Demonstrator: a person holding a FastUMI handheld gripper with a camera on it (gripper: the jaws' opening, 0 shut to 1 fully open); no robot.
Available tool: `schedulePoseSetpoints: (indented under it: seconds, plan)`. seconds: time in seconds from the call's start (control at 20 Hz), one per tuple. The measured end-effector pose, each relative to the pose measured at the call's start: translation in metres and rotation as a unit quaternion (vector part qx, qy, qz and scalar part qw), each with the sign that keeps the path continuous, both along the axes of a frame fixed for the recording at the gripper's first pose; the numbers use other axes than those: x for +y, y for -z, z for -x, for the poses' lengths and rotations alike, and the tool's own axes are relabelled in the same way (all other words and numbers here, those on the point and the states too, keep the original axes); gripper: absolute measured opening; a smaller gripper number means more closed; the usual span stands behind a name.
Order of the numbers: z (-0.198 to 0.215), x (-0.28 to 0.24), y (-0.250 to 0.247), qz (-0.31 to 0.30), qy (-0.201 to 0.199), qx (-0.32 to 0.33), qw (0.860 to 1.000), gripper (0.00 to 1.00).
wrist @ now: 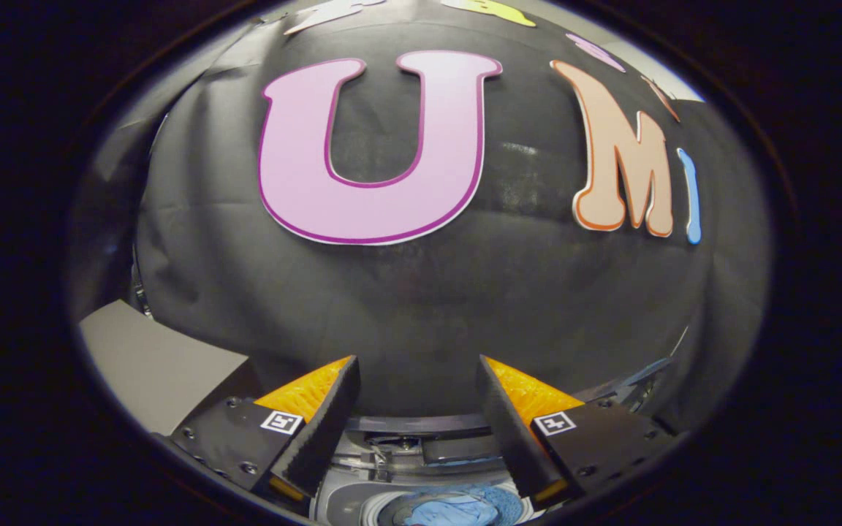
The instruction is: Put the clothes into the washing machine and then close the washing machine lid.
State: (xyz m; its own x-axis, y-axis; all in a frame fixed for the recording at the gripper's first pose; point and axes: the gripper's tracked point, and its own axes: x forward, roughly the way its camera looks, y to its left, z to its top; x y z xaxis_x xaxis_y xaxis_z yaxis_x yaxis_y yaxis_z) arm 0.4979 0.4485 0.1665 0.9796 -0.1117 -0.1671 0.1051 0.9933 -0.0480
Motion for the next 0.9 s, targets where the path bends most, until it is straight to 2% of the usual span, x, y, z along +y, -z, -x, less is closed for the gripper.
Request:
schedulePoseSetpoints:
  seconds: [0.25,0.55,0.9]
  plan:
    - [0.003,0.001,-0.004,0.0,-0.007,-0.034,0.999,0.99]
    - [-0.004,-0.005,-0.001,-0.017,-0.012,0.013,1.0,0.99]
    - [-0.004,-0.012,-0.004,-0.04,0.013,0.014,0.999,0.98]
